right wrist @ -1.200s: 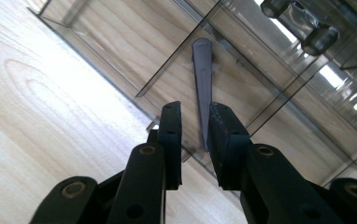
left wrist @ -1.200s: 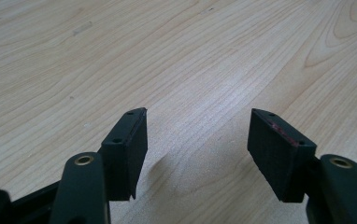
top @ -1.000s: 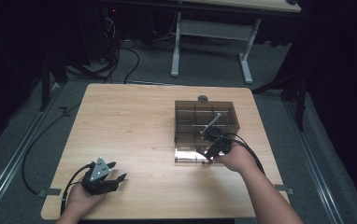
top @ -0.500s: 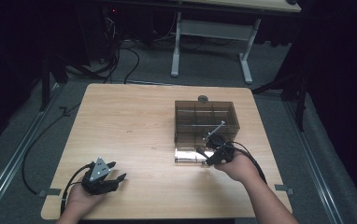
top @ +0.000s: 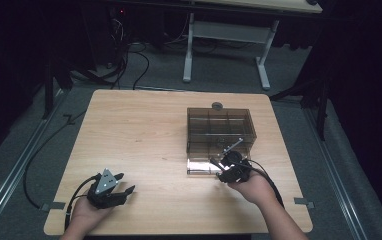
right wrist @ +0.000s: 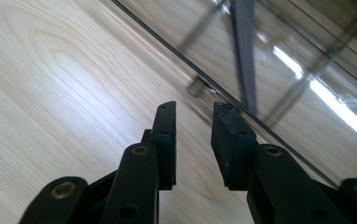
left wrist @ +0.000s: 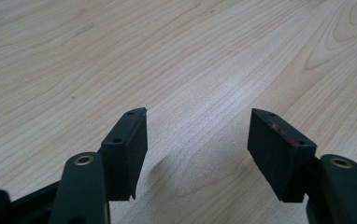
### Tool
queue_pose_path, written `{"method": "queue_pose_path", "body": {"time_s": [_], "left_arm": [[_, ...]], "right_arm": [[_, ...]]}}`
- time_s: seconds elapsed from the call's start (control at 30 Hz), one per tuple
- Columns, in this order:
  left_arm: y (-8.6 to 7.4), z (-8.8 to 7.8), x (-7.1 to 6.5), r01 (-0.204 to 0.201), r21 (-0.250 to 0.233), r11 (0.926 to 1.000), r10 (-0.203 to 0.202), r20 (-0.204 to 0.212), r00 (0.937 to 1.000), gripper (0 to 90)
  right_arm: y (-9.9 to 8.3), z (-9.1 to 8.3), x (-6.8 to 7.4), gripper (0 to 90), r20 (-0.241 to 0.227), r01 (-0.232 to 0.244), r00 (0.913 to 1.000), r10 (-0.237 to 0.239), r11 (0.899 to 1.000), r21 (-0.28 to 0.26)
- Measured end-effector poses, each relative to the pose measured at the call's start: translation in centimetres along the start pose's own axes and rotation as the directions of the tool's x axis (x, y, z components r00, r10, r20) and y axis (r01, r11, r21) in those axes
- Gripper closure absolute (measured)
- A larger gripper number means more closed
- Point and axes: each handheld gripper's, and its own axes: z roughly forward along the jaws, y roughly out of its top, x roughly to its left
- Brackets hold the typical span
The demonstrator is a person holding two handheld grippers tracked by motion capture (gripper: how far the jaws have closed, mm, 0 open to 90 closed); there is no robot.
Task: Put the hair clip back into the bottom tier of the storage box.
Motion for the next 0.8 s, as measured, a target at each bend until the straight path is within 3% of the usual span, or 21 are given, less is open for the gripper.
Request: {"method": "queue_pose_path", "body": {"time_s": [0.03,0.07,0.17,0.2,0.27,0.3,0.33,0.37,0.43,0.5,0.53,0.57,0.63,0.67,0.7,0.73,0.77,0.8], "left_arm": [[0.0,0.0,0.0,0.005,-0.003,1.0,-0.005,0.003,1.0,38.3],[0.0,0.0,0.0,0.005,-0.003,1.0,-0.005,0.003,1.0,38.3],[0.0,0.0,0.1,0.008,-0.008,0.9999,-0.008,0.002,1.0,38.3],[0.0,0.0,0.1,0.008,-0.008,0.9999,-0.008,0.002,1.0,38.3],[0.0,0.0,0.1,0.009,-0.006,0.9999,-0.009,0.002,1.0,38.3],[0.0,0.0,0.1,0.01,-0.006,0.9999,-0.01,0.002,0.9999,38.4],[0.0,0.0,0.1,0.011,-0.006,0.9999,-0.011,0.002,0.9999,38.4],[0.0,0.0,0.1,0.012,-0.006,0.9999,-0.012,0.002,0.9999,38.4],[0.0,0.0,0.1,0.013,-0.006,0.9999,-0.013,0.001,0.9999,38.4],[0.0,0.0,0.1,0.014,-0.008,0.9999,-0.014,0.0,0.9999,38.3],[0.0,0.0,0.1,0.014,-0.008,0.9999,-0.014,0.001,0.9999,38.3],[0.0,0.0,0.1,0.015,-0.009,0.9999,-0.015,0.001,0.9999,38.4],[0.0,-0.1,0.1,0.013,-0.009,0.9999,-0.013,0.002,0.9999,38.4],[0.0,-0.1,0.1,0.012,-0.011,0.9999,-0.012,0.001,0.9999,38.4],[0.0,-0.1,0.1,0.01,-0.01,0.9999,-0.01,0.002,0.9999,38.4],[0.0,-0.1,0.1,0.009,-0.011,0.9999,-0.009,0.002,1.0,38.4],[0.0,-0.1,0.1,0.009,-0.011,0.9999,-0.009,0.004,1.0,38.4],[0.0,-0.1,0.1,0.009,-0.012,0.9999,-0.009,0.004,1.0,38.4]], "right_arm": [[-0.7,0.0,0.4,70.7,0.007,-0.007,1.0,0.007,0.998,-0.061],[-0.7,0.0,0.4,70.7,0.007,-0.007,1.0,0.007,0.998,-0.061],[-2.5,0.7,1.1,70.1,0.027,-0.007,0.9996,0.011,0.988,-0.151],[-2.5,0.7,1.1,70.1,0.027,-0.007,0.9996,0.011,0.988,-0.151],[-3.3,1.0,1.4,69.7,0.04,-0.009,0.999,0.017,0.978,-0.206],[-4.1,1.2,1.7,69.6,0.057,-0.003,0.9982,0.018,0.968,-0.25],[-4.1,1.2,1.7,69.6,0.057,-0.003,0.9982,0.018,0.968,-0.25],[-4.6,1.4,2.1,68.9,0.062,-0.001,0.9979,0.02,0.958,-0.286],[-4.9,1.5,2.2,68.5,0.059,-0.004,0.998,0.024,0.953,-0.304],[-5.7,1.9,2.7,67.4,0.058,-0.008,0.9979,0.031,0.934,-0.356],[-5.7,1.9,2.7,67.4,0.058,-0.008,0.9979,0.031,0.934,-0.356],[-6.2,2.1,3.0,66.3,0.067,-0.006,0.9972,0.034,0.921,-0.389],[-6.4,2.2,3.1,65.7,0.068,-0.004,0.9971,0.035,0.915,-0.403],[-6.7,2.3,3.3,64.8,0.08,0.007,0.9964,0.03,0.905,-0.426],[-7.3,2.6,3.5,63.4,0.107,0.023,0.9938,0.031,0.882,-0.471],[-7.3,2.6,3.5,63.4,0.107,0.023,0.9938,0.031,0.882,-0.471],[-7.5,2.7,3.5,62.8,0.101,0.017,0.9942,0.037,0.873,-0.488],[-7.9,2.9,3.5,62.3,0.09,0.006,0.9948,0.048,0.855,-0.519]]}}
